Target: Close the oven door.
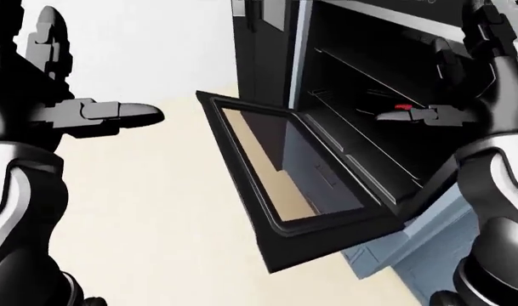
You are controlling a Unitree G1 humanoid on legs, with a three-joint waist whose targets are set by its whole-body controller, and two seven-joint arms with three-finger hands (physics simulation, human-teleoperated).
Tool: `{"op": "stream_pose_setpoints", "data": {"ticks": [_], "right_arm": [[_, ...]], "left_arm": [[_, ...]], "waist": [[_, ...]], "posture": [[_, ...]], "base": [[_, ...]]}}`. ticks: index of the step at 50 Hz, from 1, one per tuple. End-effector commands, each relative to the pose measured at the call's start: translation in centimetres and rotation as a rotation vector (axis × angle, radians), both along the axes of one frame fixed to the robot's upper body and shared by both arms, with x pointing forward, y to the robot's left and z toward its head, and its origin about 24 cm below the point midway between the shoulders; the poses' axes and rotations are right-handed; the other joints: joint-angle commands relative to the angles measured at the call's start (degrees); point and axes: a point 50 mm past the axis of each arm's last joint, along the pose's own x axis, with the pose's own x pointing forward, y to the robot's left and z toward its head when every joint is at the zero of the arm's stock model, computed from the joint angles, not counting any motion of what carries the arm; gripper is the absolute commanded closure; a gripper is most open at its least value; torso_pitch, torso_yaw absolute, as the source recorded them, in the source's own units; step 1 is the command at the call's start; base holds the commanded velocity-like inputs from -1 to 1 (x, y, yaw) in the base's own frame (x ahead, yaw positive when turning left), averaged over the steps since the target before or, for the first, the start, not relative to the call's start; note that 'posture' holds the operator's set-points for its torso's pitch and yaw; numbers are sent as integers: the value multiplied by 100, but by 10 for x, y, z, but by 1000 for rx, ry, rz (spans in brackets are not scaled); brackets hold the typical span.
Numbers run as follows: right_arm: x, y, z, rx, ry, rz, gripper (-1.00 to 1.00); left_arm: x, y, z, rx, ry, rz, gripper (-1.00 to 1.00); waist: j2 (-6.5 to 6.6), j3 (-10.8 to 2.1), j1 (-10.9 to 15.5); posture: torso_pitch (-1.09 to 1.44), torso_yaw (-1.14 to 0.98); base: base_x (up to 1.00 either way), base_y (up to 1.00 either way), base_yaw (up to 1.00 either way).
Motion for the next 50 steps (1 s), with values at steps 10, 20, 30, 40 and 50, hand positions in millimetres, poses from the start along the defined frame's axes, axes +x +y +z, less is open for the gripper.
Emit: {"op": "stream_pose_setpoints", "data": {"ticks": [10, 20, 30, 40, 50], "right_arm": [[-9, -3, 17, 10, -80, 6, -100], [-11, -3, 19, 18, -91, 18, -100], [-11, -2, 19, 22, -93, 28, -100], [-12, -1, 19, 21, -93, 32, -100], [-12, -1, 21, 19, -99, 37, -100]], "left_arm": [[-4, -4, 10, 16, -50, -17, -100], [-4, -4, 9, 16, -49, -16, -100], [-4, -4, 9, 16, -49, -16, -100], [-4, -3, 10, 16, -50, -15, -100], [-4, -4, 10, 15, -50, -18, -100]], "waist": [[-212, -172, 72], [-167, -213, 87], [-178, -225, 80], [39, -358, 51], [-384, -250, 74]], "posture": [[0, 0], [0, 0], [0, 0], [0, 0], [0, 0]], "base": [[0, 0, 0], [0, 0, 0], [0, 0, 0], [0, -14, 0], [0, -23, 0]]}}
